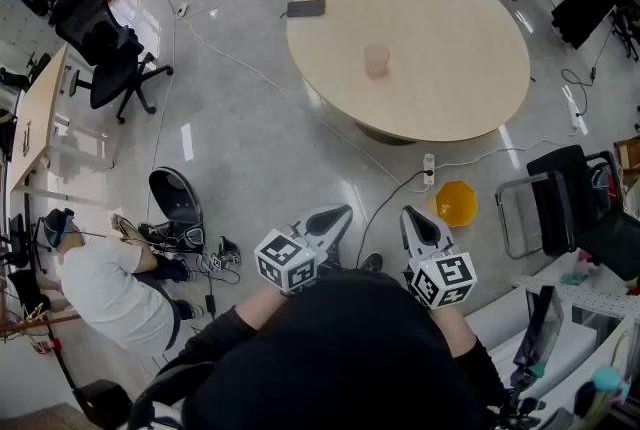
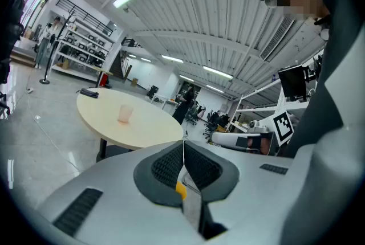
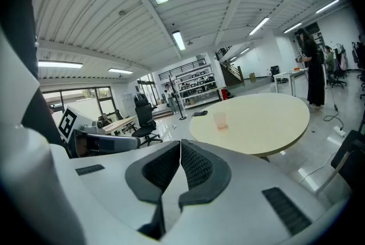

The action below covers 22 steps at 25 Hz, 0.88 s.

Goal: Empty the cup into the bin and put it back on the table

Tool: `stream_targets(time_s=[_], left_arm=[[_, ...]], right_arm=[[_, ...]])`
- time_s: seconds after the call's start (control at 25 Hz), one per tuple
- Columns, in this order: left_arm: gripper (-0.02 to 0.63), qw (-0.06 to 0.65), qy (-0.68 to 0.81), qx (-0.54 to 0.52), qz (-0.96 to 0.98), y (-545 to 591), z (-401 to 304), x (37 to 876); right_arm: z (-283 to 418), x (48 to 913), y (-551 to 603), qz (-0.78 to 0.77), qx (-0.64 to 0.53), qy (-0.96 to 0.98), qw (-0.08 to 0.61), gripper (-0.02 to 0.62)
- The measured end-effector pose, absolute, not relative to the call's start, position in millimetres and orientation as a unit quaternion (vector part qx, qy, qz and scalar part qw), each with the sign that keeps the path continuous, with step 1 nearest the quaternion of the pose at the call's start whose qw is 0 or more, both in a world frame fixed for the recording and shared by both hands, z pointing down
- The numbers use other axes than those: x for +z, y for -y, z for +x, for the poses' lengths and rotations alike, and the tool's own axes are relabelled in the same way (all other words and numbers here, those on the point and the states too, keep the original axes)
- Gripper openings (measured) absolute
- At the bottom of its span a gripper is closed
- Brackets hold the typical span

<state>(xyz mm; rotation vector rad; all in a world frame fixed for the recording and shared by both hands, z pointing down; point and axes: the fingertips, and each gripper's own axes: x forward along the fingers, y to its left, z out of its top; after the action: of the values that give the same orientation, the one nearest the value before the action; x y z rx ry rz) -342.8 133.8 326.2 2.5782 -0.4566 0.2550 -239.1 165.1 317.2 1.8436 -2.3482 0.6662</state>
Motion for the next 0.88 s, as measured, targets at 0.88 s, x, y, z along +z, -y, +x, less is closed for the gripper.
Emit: stream_targets(time_s=[0.88], left_arm=[[0.023,0.218,0.126,0.081,0.964,-134.7,-297.2,310.5]], right_arm=[[-209.5,309.9,-150.9,0.605,0.198,0.771,0.018,0.020]])
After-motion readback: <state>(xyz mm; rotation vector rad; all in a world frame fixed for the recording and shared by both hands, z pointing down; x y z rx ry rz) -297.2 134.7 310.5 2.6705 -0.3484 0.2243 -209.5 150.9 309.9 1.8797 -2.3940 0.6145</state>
